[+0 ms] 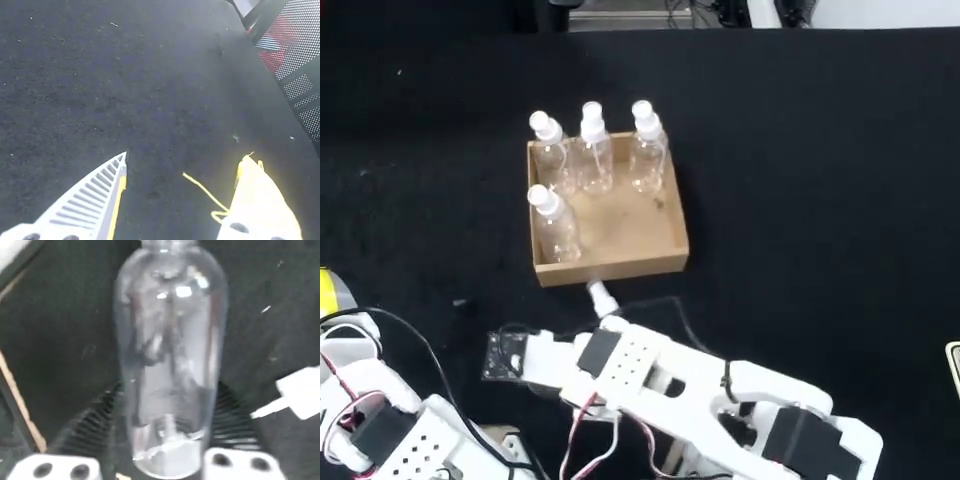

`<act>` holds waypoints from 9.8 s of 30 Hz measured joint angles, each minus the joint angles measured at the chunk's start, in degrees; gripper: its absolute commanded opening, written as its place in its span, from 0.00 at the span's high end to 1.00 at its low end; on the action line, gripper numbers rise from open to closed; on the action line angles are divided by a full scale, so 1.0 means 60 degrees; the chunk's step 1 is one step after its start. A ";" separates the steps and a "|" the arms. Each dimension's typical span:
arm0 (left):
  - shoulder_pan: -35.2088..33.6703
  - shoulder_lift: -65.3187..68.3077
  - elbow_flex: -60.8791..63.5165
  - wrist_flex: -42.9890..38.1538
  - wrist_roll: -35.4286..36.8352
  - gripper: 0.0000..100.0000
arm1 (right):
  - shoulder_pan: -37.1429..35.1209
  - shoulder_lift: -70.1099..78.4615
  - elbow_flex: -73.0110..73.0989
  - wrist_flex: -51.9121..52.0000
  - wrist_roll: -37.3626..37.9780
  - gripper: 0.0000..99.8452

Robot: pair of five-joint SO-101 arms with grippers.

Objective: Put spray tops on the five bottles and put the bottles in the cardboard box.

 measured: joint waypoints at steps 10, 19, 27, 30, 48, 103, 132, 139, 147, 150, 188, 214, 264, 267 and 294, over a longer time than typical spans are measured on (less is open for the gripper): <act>0.0000 0.0000 0.0000 0.0000 0.0000 0.68 | 0.0498 0.0000 -0.0777 0.1641 0.0015 0.99; 0.0000 0.0000 0.0000 0.0000 0.0000 0.68 | 0.2549 -0.2901 -0.0586 0.3531 0.1333 0.99; 0.0000 0.0000 0.0000 0.0000 0.0000 0.68 | 0.6593 -0.5084 -0.0322 0.4513 0.3985 0.99; 0.0000 0.0000 0.0000 0.0000 0.0000 0.68 | 0.7824 -0.5114 -0.0322 0.5026 0.5465 0.99; 0.0015 0.0000 0.0000 0.0000 0.0000 0.68 | 1.5619 -0.3458 0.1128 -0.0190 0.7033 0.88; 0.8645 0.0952 -0.0630 0.2300 -0.5172 0.68 | 1.5238 0.0410 -0.4044 0.1407 0.3941 0.99; 1.3626 0.5832 -0.0454 -0.1612 -0.2403 0.68 | 1.4784 0.0000 -0.3150 0.1436 0.3473 0.99; 1.3612 0.7546 -0.1275 -0.1670 -0.2344 0.68 | 1.4784 0.0000 -0.3150 0.1436 0.3473 0.99; 1.3685 0.9538 -0.2183 -0.1670 -0.1201 0.68 | 1.4784 0.0000 -0.3150 0.1436 0.3473 0.99; 1.3817 0.9963 -0.2330 -0.1670 -0.0234 0.68 | 1.4784 0.0000 -0.3150 0.1436 0.3473 0.99; 1.4110 1.4681 -0.4791 -0.2315 0.1377 0.68 | 1.4784 0.0000 -0.3150 0.1436 0.3473 0.99; 1.3905 1.5414 -0.5143 -0.2315 0.1436 0.74 | 1.4784 0.0000 -0.3150 0.1436 0.3473 0.99; 1.3128 1.1004 -0.3048 -0.0190 -0.0322 0.83 | 1.4784 0.0000 -0.3150 0.1436 0.3473 0.99; 1.2220 0.9949 -0.3048 0.0615 -0.0908 0.83 | 1.4784 0.0000 -0.3150 0.1436 0.3473 0.99; 1.0784 0.8117 -0.3048 0.1993 -0.2066 0.73 | 1.4784 0.0000 -0.3150 0.1436 0.3473 0.99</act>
